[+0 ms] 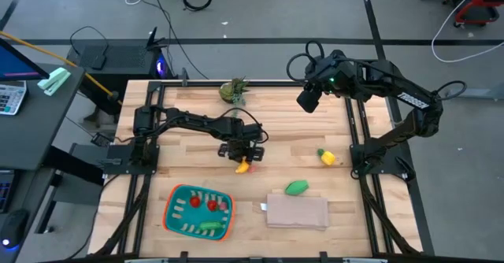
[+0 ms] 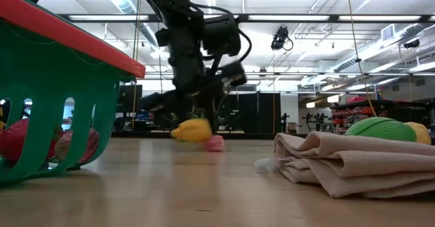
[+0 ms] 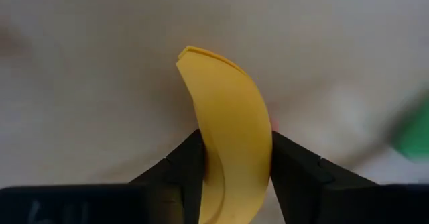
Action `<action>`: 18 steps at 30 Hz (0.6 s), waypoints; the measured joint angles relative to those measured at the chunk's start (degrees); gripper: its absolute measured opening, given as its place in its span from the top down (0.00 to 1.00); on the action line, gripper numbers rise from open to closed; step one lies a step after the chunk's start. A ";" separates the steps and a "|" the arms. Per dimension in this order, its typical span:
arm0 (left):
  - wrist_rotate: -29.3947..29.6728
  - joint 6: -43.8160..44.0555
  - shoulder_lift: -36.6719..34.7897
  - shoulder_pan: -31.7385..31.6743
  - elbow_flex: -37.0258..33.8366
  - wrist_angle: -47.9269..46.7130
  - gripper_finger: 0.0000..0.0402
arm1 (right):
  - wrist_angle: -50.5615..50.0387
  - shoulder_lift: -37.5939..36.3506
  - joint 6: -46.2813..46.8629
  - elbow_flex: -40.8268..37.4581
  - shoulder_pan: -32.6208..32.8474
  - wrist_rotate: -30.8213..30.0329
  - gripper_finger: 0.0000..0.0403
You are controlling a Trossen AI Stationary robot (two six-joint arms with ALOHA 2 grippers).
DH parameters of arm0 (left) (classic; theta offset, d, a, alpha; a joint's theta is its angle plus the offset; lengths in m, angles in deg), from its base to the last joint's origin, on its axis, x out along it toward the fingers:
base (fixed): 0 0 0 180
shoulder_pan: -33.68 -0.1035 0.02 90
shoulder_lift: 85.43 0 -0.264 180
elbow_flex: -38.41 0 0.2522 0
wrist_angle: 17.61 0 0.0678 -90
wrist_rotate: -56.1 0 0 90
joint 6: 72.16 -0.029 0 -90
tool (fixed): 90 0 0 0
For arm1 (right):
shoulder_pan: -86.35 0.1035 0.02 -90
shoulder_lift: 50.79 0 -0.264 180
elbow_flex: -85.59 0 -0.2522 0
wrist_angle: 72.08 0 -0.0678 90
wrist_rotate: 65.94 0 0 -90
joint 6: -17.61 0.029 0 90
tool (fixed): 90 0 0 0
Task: Pick and placing Produce into tupperware
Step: Put the yellow banana into the blue basket
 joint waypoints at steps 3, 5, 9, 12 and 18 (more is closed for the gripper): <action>-6.88 -1.10 0.00 0.00 0.00 5.67 0.61 | -0.02 0.00 -0.04 0.00 0.00 0.00 0.56; -11.26 -2.63 0.00 0.04 0.00 9.72 0.62 | -0.02 0.00 -0.03 -0.02 0.00 0.00 0.56; -18.85 -3.01 0.00 0.02 0.00 13.58 0.65 | -0.02 0.00 -0.06 0.00 0.00 0.00 0.56; -23.61 -3.95 -0.08 0.24 0.00 15.42 0.65 | -0.02 0.00 -0.87 -0.02 0.02 0.00 0.56; -33.23 -5.39 -1.22 2.37 -0.04 15.45 0.62 | -0.02 0.00 -1.52 -0.02 0.00 0.00 0.56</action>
